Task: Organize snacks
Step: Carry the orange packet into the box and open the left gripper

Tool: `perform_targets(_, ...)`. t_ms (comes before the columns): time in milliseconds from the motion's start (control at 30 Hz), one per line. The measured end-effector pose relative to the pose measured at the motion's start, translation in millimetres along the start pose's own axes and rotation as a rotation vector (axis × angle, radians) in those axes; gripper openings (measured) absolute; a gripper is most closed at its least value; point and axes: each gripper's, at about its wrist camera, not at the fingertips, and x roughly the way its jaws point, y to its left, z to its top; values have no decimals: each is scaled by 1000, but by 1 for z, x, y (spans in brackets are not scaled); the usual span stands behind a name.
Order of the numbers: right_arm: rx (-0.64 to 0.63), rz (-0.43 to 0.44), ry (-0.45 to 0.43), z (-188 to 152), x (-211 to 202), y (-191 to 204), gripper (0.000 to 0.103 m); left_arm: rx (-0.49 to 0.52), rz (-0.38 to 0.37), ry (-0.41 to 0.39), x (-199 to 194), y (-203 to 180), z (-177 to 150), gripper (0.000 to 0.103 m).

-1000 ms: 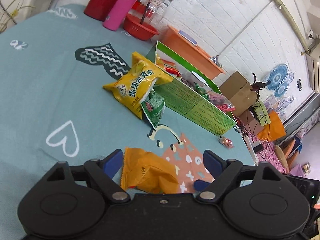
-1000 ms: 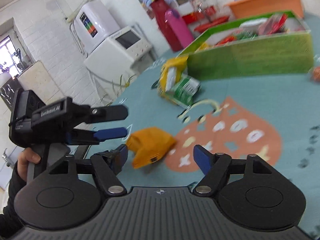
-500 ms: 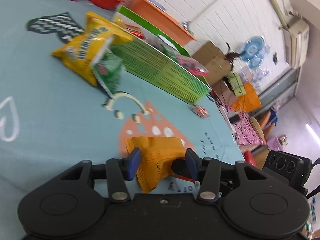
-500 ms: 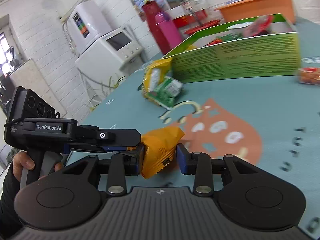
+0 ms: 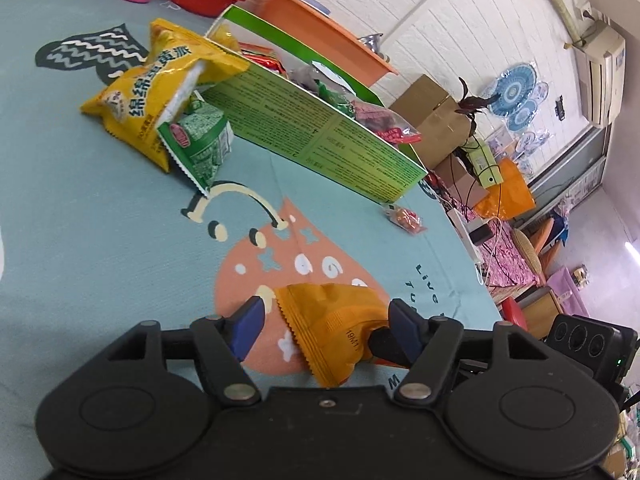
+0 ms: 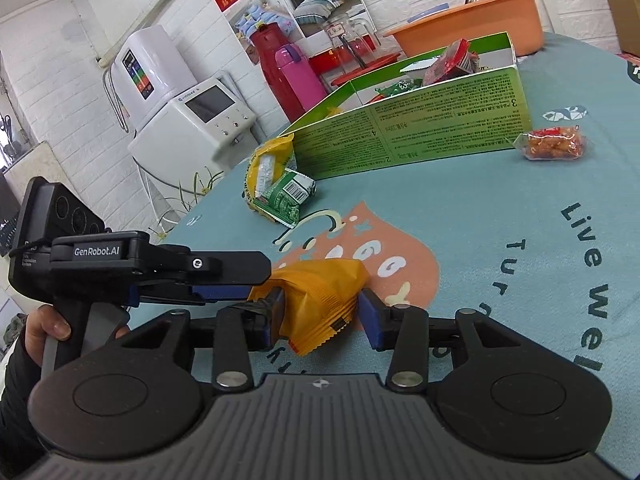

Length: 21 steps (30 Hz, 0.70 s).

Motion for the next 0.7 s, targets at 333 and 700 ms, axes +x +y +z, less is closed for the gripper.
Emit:
perform_targets(333, -11, -13, 7, 1, -1, 5, 74, 33, -20, 18, 7, -6, 0, 90)
perform_targets(700, -48, -43, -3, 1, 4, 9, 60, 56, -2, -20, 8, -18, -4, 62)
